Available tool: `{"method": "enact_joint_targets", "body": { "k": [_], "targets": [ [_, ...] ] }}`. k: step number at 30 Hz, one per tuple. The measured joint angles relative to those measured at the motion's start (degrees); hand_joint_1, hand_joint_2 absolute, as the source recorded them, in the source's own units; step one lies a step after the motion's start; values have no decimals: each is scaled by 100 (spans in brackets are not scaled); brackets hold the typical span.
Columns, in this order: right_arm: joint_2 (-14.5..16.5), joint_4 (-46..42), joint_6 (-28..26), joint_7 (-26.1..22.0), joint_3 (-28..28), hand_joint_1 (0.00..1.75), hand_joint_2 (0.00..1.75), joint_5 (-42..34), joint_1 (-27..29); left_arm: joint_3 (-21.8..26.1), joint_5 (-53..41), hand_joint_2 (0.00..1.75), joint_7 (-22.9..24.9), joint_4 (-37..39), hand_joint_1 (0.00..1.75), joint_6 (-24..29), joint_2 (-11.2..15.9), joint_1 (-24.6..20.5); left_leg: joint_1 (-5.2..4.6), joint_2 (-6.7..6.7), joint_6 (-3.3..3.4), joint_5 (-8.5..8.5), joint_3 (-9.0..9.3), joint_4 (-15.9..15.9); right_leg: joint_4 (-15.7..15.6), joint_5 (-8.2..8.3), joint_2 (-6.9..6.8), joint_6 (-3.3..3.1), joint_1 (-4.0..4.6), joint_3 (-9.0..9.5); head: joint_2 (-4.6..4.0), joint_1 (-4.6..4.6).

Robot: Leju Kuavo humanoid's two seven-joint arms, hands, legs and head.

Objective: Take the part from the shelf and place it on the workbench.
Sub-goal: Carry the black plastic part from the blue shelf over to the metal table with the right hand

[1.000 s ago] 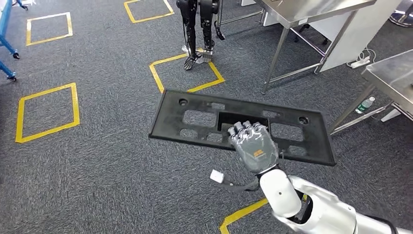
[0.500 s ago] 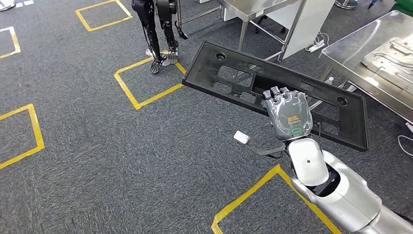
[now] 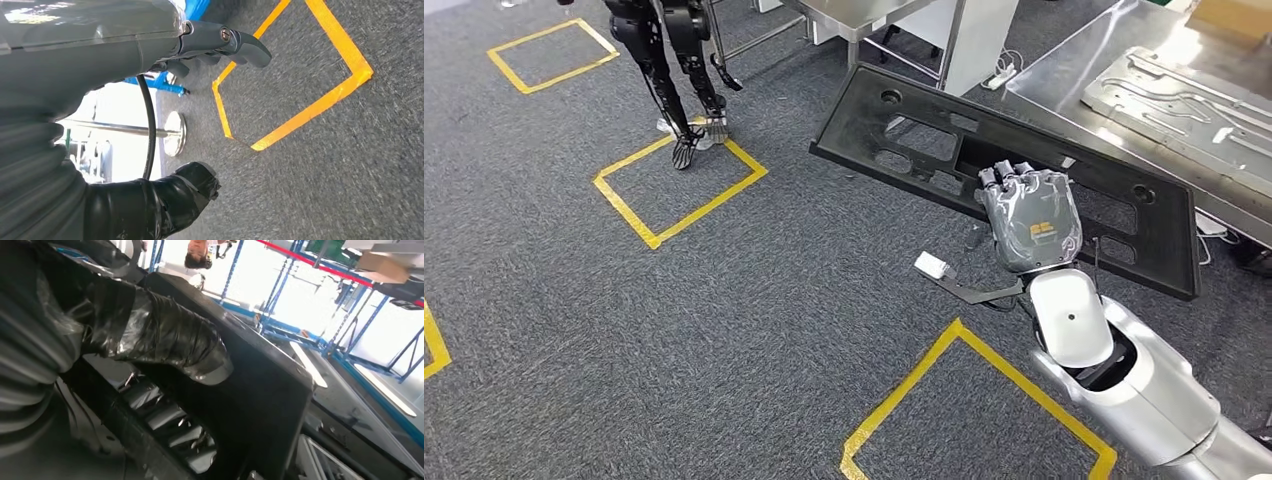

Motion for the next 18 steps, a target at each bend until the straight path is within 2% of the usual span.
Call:
{"method": "enact_joint_targets", "body": {
  "k": [2,4,5,6,7,8,9,11,12,13,15,16,18],
  "targets": [
    [1,-3,7,-8,-13,175,175,0,-4,0,1,175,5,2,0,0,2,-5,21,-204,-38,-196,-93,266,-50,14,119,-72,-33,38,-1,-2],
    [9,-4,15,-30,-24,175,175,0,-3,2,4,175,22,5,0,2,5,6,34,-475,-47,-530,-432,941,-64,12,231,-121,-43,52,0,-4],
    [12,-4,18,-47,-25,175,175,0,7,3,7,175,34,9,0,7,7,11,35,-526,-49,-652,-633,1301,-59,8,297,-133,-38,51,0,-4],
    [14,-4,19,-66,-25,175,175,0,22,4,11,175,47,17,0,15,8,13,32,-550,-49,-682,-781,1537,-53,4,372,-137,-34,52,0,-5],
    [14,-4,19,-86,-25,175,175,0,36,4,19,175,59,27,0,24,8,12,32,-562,-47,-601,-847,1585,-43,-3,452,-136,-32,54,0,-5],
    [14,-5,16,-102,-26,175,175,0,47,4,32,175,67,38,0,36,8,10,34,-576,-40,-413,-807,1411,-27,-12,535,-129,-33,57,0,-5],
    [14,-8,15,-111,-28,175,175,0,52,4,47,175,71,48,0,46,9,8,37,-630,-27,-164,-680,1056,-7,-26,616,-113,-37,62,0,-5],
    [9,-13,16,-118,-41,175,175,0,49,1,80,175,75,69,0,61,10,3,52,-861,1,130,-414,400,45,-56,755,-59,-39,48,0,-3],
    [3,-15,24,-117,-49,175,175,0,43,-1,90,175,78,79,0,66,9,2,52,-948,12,170,-339,224,62,-59,813,-22,-45,28,-1,-2],
    [-4,-15,37,-117,-56,175,175,0,40,-3,98,175,85,86,0,72,9,-1,43,-985,26,142,-314,183,62,-51,869,17,-55,7,0,-3],
    [-37,-14,75,-129,-64,175,175,0,48,-5,106,175,108,93,0,91,3,-13,34,-876,86,165,-283,135,45,-31,962,97,-89,-16,1,-6],
    [-64,-14,93,-144,-74,175,175,0,57,-5,109,175,121,95,0,103,-1,-20,38,-815,130,180,-260,103,83,-59,897,125,-86,-33,1,-1],
    [-114,-12,126,-177,-116,175,175,0,69,-7,117,175,143,106,0,123,-11,-26,45,-681,208,203,-227,47,499,-295,576,165,-67,-225,1,12]
  ]
}}
